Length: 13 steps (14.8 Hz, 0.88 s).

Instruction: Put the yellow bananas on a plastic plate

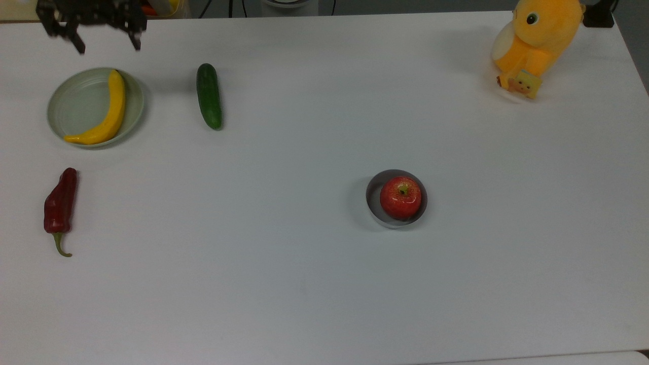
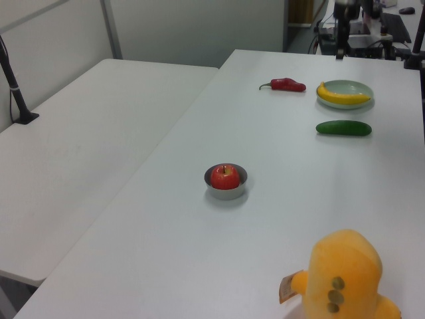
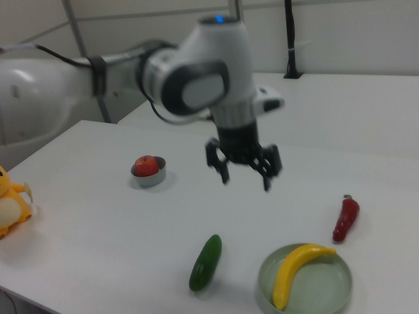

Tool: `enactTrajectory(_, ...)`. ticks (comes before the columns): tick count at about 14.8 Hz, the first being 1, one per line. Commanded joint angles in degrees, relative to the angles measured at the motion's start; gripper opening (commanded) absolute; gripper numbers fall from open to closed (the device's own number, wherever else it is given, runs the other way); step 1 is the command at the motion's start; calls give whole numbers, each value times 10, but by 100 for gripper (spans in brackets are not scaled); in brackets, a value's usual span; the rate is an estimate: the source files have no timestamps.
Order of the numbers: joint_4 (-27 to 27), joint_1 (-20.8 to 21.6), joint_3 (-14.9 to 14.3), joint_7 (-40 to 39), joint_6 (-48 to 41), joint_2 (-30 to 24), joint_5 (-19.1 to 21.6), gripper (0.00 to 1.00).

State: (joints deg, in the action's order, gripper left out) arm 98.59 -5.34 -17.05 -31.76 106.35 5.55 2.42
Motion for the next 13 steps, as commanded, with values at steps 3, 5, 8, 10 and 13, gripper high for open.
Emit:
enactTrajectory(3, -88, 62, 3, 163, -136, -57, 30, 100)
enactTrajectory(5, -89, 86, 10, 215, -140, -84, 30, 100)
enactTrajectory(8, -90, 110, 40, 279, -154, -95, 30, 100)
enactTrajectory(10, -90, 111, 76, 318, -155, -95, 31, 100)
enactTrajectory(13, -89, 112, 112, 331, -170, -96, 33, 100)
